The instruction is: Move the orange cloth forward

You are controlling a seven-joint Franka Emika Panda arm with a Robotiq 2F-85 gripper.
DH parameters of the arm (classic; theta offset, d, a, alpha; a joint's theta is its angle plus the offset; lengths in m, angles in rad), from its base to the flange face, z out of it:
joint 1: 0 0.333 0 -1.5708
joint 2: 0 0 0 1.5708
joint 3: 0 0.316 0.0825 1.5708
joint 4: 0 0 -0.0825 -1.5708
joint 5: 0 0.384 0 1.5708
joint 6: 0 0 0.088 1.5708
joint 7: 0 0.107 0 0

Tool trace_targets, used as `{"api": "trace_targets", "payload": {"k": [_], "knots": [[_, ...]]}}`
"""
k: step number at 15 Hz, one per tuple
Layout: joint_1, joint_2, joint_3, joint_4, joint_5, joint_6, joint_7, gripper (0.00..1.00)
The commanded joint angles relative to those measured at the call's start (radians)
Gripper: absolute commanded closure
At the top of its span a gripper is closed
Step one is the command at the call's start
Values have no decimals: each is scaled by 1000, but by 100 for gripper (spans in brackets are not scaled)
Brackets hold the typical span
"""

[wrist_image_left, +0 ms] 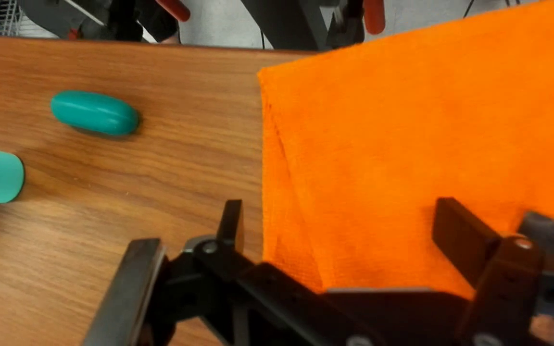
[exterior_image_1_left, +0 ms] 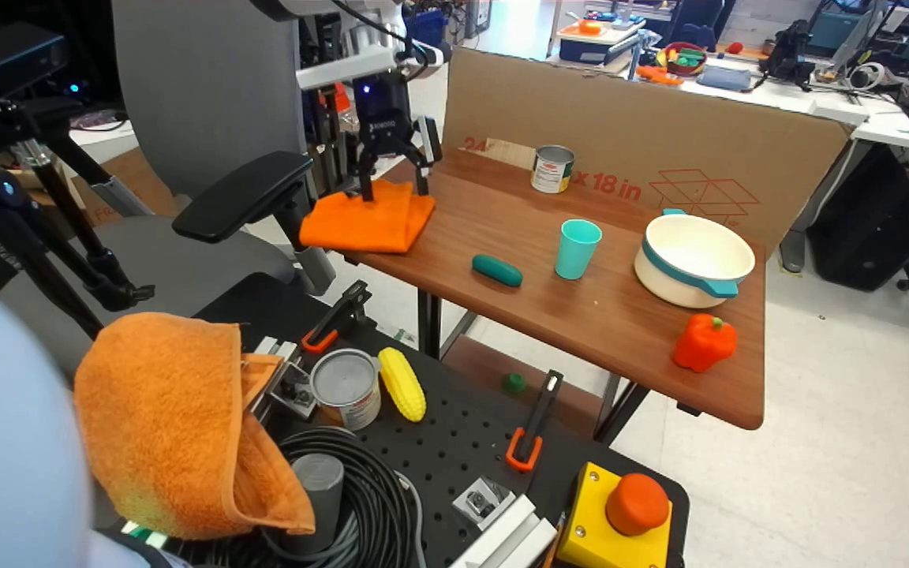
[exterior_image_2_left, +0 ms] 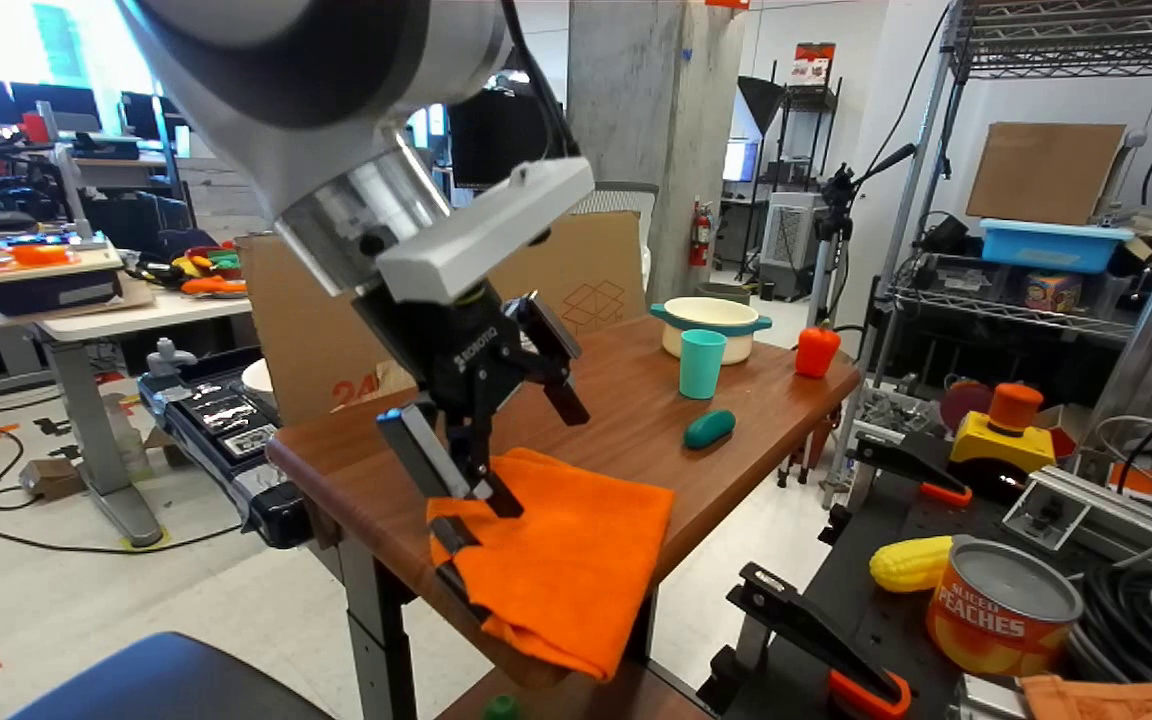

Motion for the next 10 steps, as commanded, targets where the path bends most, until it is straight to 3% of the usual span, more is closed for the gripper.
{"api": "trace_targets", "payload": {"k": [1, 4, 5, 7, 10], "knots": [[-25, -209, 46, -144, 33, -91, -38, 0], [-71, -379, 81, -240, 121, -88, -65, 0], [-44, -245, 71, -131, 67, -102, -29, 0], [-68, -338, 86, -186, 95, -102, -41, 0], [-78, -374, 89, -222, 103, -101, -45, 0]]}}
